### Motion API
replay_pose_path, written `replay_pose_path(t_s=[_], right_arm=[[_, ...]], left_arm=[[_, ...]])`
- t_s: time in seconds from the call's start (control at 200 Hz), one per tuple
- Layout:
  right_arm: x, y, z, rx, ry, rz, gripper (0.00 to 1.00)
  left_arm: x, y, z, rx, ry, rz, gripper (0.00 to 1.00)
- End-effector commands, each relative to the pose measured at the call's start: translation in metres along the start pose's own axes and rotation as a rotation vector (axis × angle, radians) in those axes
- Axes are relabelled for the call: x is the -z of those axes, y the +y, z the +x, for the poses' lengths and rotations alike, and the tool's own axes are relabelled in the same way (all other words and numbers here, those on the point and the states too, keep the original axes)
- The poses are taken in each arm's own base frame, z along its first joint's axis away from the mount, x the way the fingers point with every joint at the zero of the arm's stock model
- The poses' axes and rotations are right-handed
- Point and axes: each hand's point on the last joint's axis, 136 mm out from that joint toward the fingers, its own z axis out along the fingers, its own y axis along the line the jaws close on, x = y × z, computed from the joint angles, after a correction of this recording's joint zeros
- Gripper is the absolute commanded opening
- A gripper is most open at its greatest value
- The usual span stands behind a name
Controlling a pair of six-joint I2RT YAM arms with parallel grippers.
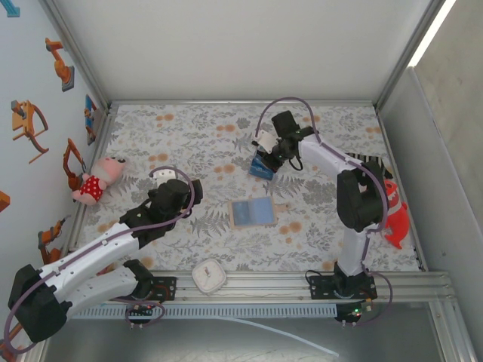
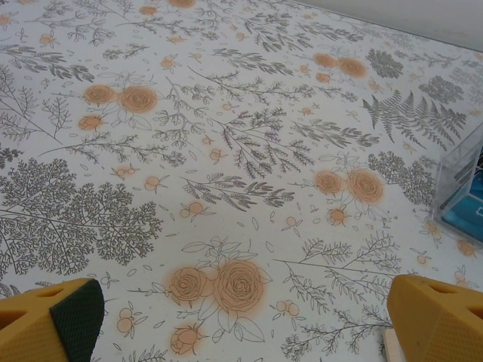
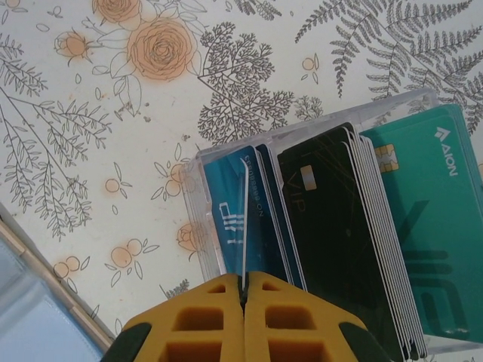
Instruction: Take the credit cards out of the card holder
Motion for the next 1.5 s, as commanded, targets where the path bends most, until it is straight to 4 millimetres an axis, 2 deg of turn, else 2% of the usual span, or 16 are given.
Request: replay_pose_path(t_s=[0.0, 0.19, 0.346, 0.911, 0.967, 1.062, 1.127, 1.222, 1.492], right_arm=[[0.004, -0.009, -0.003, 0.027, 0.015, 0.012, 0.00], [0.011, -0.008, -0.011, 0.053, 0.014, -0.004, 0.00], [0.011, -0.010, -0.011, 0.077, 0.024, -0.003, 0.00], [-0.008, -0.003, 0.005, 0.072, 0.072, -0.056, 0.00], [-0.008, -0.003, 0.005, 0.069, 0.076, -0.057, 0.05], [-0.007, -0.005, 0.006, 0.067, 0.081, -0.048, 0.06], [-0.007, -0.006, 0.006, 0.060, 0.081, -0.042, 0.13], [-0.006, -0.007, 0.003, 0.046, 0.078, -0.034, 0.18], [0.010, -0.011, -0.007, -0.055, 0.053, 0.005, 0.23]], left_arm=[[0.000, 0.002, -0.005, 0.009, -0.009, -0.016, 0.97], [0.001, 0.001, -0.005, 0.010, -0.008, -0.011, 0.97], [0.000, 0.001, -0.006, 0.009, -0.009, -0.011, 0.97], [-0.001, -0.001, -0.006, 0.006, -0.005, -0.011, 0.97], [-0.002, -0.002, -0.006, 0.006, -0.005, -0.008, 0.97], [-0.002, -0.003, -0.006, 0.006, -0.005, -0.003, 0.97], [-0.002, -0.005, -0.007, 0.006, -0.005, 0.000, 0.97], [-0.002, -0.005, -0.008, 0.005, -0.004, 0.001, 0.97], [-0.003, -0.007, -0.010, 0.005, -0.006, 0.004, 0.97]])
